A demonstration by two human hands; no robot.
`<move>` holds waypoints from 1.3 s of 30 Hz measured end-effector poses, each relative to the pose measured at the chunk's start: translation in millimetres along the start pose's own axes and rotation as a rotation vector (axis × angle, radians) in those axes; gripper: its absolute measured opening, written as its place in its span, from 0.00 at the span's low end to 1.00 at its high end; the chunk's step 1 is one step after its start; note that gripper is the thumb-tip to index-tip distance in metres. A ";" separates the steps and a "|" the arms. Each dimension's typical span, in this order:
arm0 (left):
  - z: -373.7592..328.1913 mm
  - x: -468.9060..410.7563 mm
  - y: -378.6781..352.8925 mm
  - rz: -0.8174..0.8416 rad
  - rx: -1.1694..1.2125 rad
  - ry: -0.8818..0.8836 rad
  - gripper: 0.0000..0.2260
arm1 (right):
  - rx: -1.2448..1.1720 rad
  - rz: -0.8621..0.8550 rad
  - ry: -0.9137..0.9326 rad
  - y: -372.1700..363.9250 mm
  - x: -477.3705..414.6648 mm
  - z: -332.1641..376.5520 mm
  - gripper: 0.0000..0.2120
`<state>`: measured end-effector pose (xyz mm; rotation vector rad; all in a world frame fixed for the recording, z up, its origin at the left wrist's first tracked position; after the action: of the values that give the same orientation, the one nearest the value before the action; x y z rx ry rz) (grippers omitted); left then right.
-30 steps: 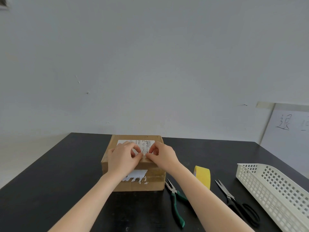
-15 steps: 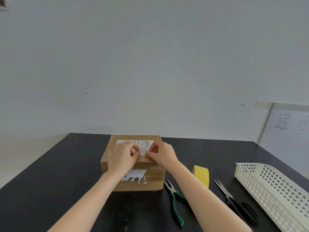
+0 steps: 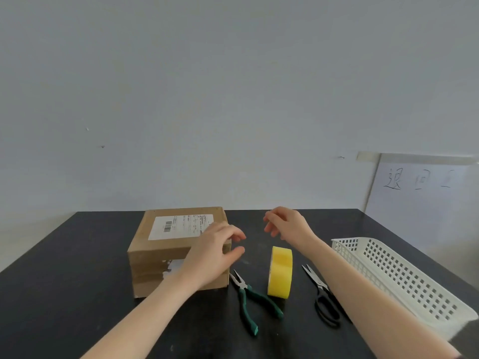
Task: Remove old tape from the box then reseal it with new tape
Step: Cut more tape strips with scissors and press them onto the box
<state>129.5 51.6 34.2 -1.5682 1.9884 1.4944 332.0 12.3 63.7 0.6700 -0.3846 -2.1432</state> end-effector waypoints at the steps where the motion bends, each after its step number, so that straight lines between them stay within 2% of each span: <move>1: -6.9 0.6 -6.7 0.022 0.009 -0.026 0.11 | 0.020 -0.003 0.001 4.6 2.2 -5.4 0.09; 5: -32.4 6.5 -39.8 0.107 -0.019 -0.159 0.22 | 0.077 -0.026 -0.020 22.7 14.2 -30.7 0.09; 9: -42.8 17.2 -68.1 0.195 -0.017 -0.185 0.25 | 0.102 -0.047 -0.047 34.0 26.4 -53.0 0.08; 14: -44.9 23.0 -81.3 0.155 -0.024 -0.208 0.16 | 0.146 -0.043 -0.003 36.1 31.9 -72.2 0.05; 23: -37.9 12.4 -83.5 0.099 0.003 -0.194 0.05 | 0.110 0.031 -0.013 29.0 34.7 -84.5 0.09; 29: -40.7 7.3 -83.6 0.085 0.007 -0.184 0.03 | 0.075 0.059 -0.044 25.8 35.6 -87.9 0.09; 33: -45.9 3.1 -81.9 0.075 -0.019 -0.185 0.04 | -0.050 0.066 -0.170 30.9 37.1 -92.0 0.14; 35: -48.5 1.0 -80.4 0.076 -0.038 -0.192 0.05 | -0.089 0.124 -0.243 38.4 39.6 -93.3 0.15; 39: -53.9 -2.7 -79.7 0.074 -0.090 -0.224 0.05 | 0.018 0.457 -0.226 48.1 54.2 -87.9 0.16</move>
<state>217.2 16.8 15.6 -1.3050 1.8952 1.7264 386.4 -63.3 -2.0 0.3088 -0.6153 -1.7788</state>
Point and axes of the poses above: each hand's wrist, its own x-axis away from the middle knuckle, its own y-axis out of the back of the hand, z = x × y, the point moved 3 cm from there along -x, towards the middle knuckle, and after that the axes turned 13 degrees about -z, right-handed, at the moved point
